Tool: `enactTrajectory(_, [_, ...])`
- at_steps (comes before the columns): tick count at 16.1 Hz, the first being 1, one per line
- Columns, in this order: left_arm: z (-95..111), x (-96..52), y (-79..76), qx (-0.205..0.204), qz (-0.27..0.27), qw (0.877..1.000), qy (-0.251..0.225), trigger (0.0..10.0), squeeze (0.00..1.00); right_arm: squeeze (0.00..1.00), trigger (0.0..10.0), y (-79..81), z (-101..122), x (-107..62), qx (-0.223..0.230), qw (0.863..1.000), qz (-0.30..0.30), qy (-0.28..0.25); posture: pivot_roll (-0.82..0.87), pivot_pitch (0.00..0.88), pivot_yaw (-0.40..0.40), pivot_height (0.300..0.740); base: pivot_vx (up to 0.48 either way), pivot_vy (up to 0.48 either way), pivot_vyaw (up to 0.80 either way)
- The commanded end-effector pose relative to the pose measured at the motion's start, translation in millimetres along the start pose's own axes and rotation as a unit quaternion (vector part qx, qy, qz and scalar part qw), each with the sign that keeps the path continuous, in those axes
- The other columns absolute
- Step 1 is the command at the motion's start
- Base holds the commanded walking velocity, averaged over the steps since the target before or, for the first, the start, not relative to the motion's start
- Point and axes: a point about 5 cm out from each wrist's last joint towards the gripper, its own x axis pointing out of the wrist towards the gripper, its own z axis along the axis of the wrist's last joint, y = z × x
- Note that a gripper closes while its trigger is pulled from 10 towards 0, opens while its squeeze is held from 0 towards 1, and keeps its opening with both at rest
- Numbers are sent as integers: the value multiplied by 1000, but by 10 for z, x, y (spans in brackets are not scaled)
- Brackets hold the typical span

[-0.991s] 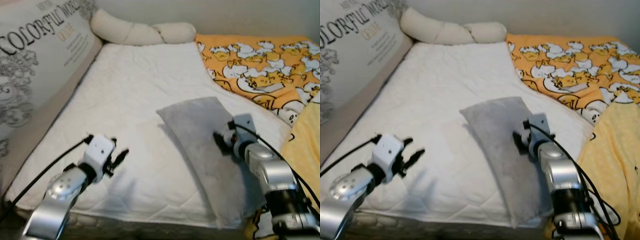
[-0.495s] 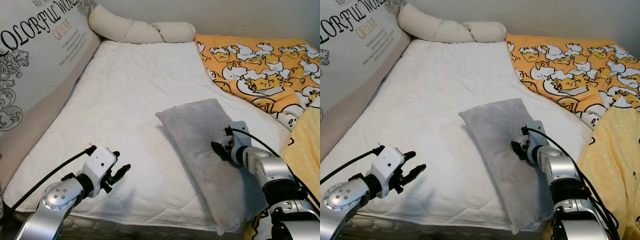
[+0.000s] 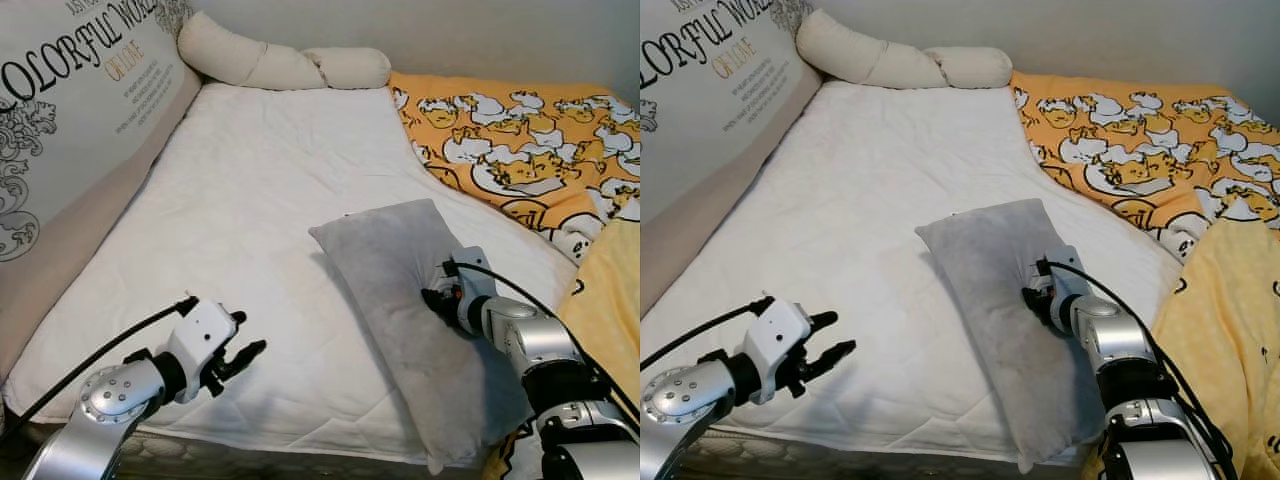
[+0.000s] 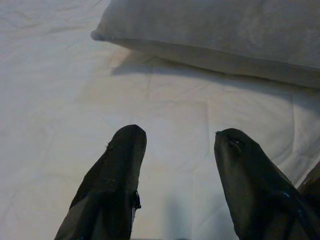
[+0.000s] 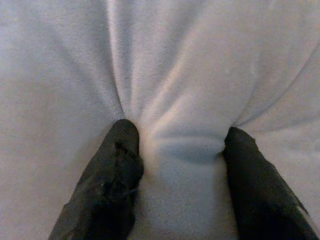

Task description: Clean up the room

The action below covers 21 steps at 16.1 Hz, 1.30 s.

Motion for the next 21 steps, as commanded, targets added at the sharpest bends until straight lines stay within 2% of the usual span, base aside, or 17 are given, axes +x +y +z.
enactTrajectory(1, [27,23,9,12,-12,1000,1,10000,0,0,0,12,-225,24,7,999,1,45,120,0,-7,740,0,0,0])
enactTrajectory(4, [47,26,52,15,-4,1000,1,10000,0,0,0,-1,-228,21,-14,999,-3,43,125,0,11,740,0,0,0])
enactTrajectory(6, [58,29,17,19,-21,1000,2,10000,0,0,0,7,-158,29,17,1000,0,26,117,0,39,740,0,0,0])
enactTrajectory(9, [54,33,78,32,-25,999,9,10000,0,0,0,57,-54,45,35,999,-28,-13,104,0,60,740,0,0,0])
enactTrajectory(10, [64,38,96,33,-25,999,7,10000,0,0,0,91,-32,45,55,998,-23,-4,100,0,62,740,0,0,0])
enactTrajectory(12, [61,43,105,35,-25,999,7,10000,0,0,0,180,58,20,57,998,5,-15,95,0,62,740,0,0,0])
enactTrajectory(16, [59,55,80,33,-22,999,3,10000,0,0,0,360,530,-130,113,989,58,-82,96,0,46,740,0,0,0])
enactTrajectory(17, [59,59,84,33,-19,999,2,10000,0,0,0,396,727,-189,151,980,71,-110,100,0,38,740,0,0,0])
enactTrajectory(18, [58,60,85,33,-18,999,2,10000,0,0,0,413,796,-211,167,976,78,-119,102,0,37,740,0,0,0])
enactTrajectory(19, [55,61,88,33,-16,999,2,10000,0,0,0,471,928,-261,202,966,97,-132,107,0,31,740,0,0,0])
enactTrajectory(20, [54,61,88,33,-16,999,2,10000,0,0,0,486,953,-270,208,964,102,-134,109,0,30,740,0,0,0])
enactTrajectory(21, [51,51,97,33,-13,999,3,10000,0,0,0,547,1036,-314,230,956,117,-140,112,0,28,740,0,0,0])
